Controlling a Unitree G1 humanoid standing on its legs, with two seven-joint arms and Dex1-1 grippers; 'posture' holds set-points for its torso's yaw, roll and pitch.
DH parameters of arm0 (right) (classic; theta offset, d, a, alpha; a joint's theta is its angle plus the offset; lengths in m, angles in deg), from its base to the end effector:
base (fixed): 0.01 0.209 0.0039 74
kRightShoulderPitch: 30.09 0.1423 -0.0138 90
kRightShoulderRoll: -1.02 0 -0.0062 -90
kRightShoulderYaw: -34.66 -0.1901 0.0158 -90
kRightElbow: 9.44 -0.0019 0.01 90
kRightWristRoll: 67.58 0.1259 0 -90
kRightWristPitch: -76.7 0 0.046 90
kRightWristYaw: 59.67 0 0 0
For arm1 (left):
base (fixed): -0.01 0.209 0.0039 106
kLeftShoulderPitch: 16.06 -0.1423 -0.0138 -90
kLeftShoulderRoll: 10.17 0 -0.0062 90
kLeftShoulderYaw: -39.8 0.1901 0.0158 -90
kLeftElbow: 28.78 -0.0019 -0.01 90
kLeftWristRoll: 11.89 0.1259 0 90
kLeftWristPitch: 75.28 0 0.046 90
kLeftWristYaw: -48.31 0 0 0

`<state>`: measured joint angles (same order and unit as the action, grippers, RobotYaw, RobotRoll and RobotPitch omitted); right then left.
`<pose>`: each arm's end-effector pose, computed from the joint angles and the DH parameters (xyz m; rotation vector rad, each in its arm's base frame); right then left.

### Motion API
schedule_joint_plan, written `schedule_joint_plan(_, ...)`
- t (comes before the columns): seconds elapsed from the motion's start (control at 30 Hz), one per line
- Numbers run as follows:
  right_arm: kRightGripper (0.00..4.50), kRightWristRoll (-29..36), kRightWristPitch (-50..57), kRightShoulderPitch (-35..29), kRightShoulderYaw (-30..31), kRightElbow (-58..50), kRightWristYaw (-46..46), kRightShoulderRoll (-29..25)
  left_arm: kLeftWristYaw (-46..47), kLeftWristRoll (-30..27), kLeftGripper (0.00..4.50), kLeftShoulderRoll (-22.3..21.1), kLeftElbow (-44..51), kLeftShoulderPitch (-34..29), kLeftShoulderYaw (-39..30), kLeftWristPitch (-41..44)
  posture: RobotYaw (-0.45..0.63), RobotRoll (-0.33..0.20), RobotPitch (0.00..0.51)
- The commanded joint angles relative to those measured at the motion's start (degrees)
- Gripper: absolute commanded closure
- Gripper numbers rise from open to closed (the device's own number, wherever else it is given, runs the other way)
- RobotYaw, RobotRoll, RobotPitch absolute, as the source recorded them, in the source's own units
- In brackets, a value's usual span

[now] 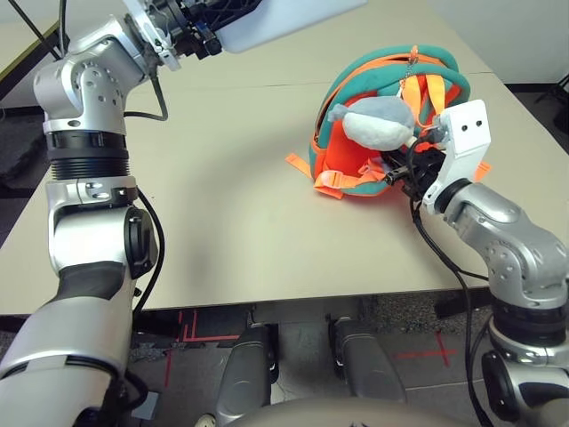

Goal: Put the pencil case into the backpack and zip it.

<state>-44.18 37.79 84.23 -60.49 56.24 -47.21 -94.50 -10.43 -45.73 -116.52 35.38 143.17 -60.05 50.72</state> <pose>0.2364 -0.1860 0.1690 -0.0584 0.0628 0.4019 0.3252 0.2223 0.3113 -0.0710 -0.3048 -1.1071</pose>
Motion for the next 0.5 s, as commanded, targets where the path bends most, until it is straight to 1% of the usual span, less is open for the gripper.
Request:
schedule_joint_plan(0.03,4.31,-0.8,0.7,0.4,1.8,3.1,0.7,0.2,-2.0,0.3,3.30,-1.4,-0.6,1.6,0.8,1.8,-0.16,0.000,0.154)
schedule_joint_plan(0.2,4.31,-1.2,0.5,0.9,2.2,3.8,1.2,0.5,-4.7,0.8,3.30,-2.3,-1.9,1.5,2.1,3.5,-0.15,0.000,0.160)
schedule_joint_plan(0.23,4.31,-1.3,0.5,0.9,2.2,3.8,1.3,0.5,-5.1,1.6,3.30,-2.4,-2.2,1.2,2.9,3.0,-0.15,0.000,0.162)
schedule_joint_plan(0.3,4.31,-1.3,0.4,0.8,2.2,3.9,1.4,0.6,-5.6,2.9,3.30,-2.2,-2.8,0.3,4.1,1.9,-0.15,0.000,0.165)
schedule_joint_plan(0.5,4.31,-1.8,0.4,1.1,2.4,4.1,1.3,1.3,-7.7,3.7,3.30,-1.4,-4.7,-0.4,5.1,2.3,-0.15,0.000,0.169)
